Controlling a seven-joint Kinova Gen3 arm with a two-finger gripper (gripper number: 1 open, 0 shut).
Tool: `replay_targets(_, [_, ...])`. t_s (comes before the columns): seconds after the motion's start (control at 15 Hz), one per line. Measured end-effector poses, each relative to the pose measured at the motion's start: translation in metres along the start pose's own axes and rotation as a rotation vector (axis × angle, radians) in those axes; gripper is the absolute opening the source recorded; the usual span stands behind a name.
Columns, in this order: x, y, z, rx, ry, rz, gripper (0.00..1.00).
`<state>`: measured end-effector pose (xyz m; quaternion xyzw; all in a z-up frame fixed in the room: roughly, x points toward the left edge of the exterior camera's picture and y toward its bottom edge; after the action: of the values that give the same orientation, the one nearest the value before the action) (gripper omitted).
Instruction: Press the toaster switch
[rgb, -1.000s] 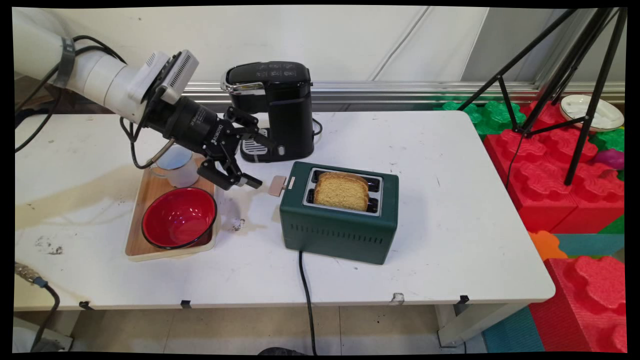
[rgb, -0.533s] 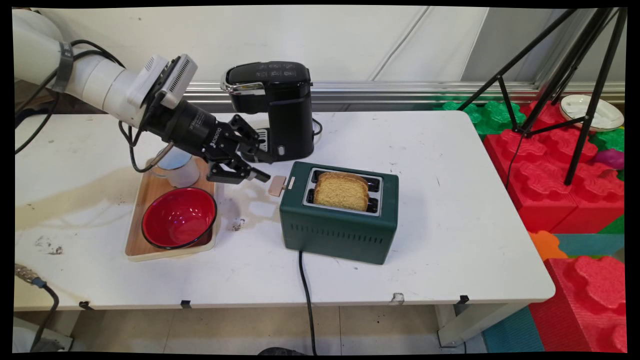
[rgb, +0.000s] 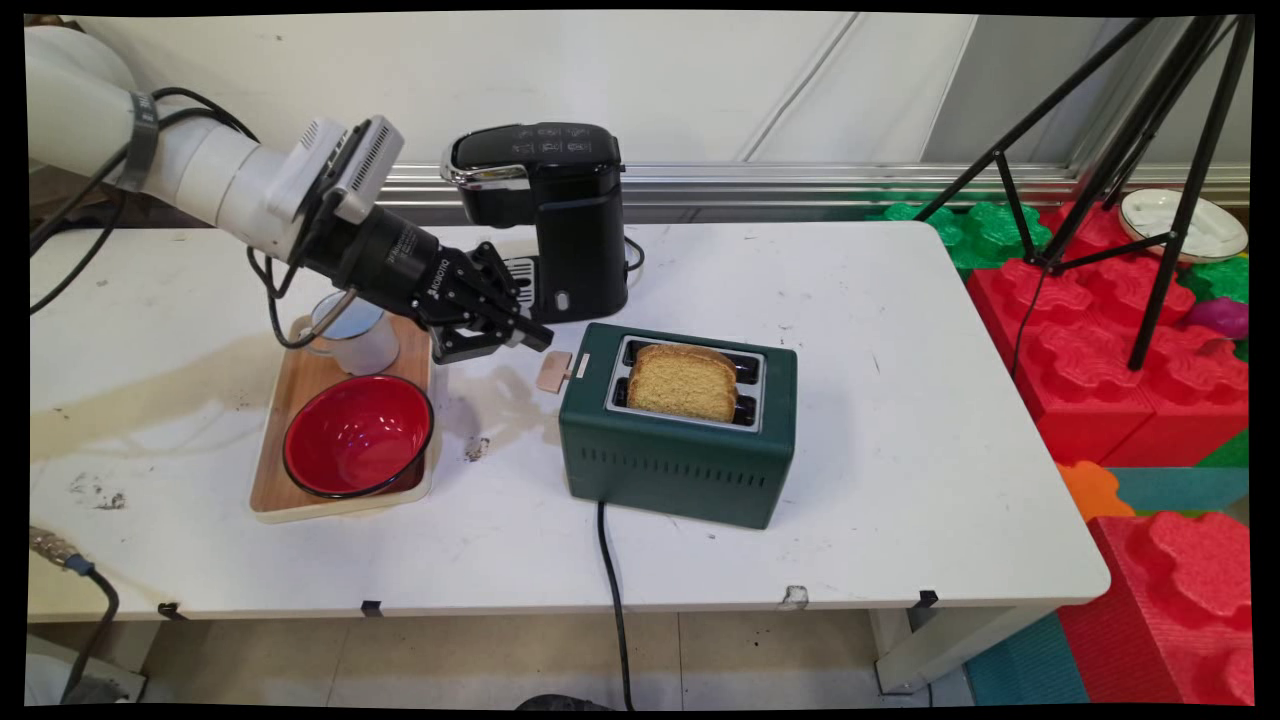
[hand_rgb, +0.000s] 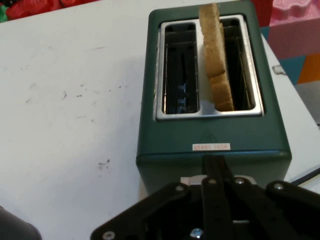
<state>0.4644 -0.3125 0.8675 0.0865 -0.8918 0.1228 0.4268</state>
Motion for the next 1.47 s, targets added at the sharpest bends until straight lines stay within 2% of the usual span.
replay_targets(0.33, [-0.001,-0.002,0.012,-0.002,-0.008,-0.012,0.0])
replay_targets(0.4, [-0.004,0.021,0.006,0.035,-0.018,-0.046,0.0])
replay_targets(1.47, [-0.026,0.008,0.043,-0.011,-0.074,-0.06,0.0])
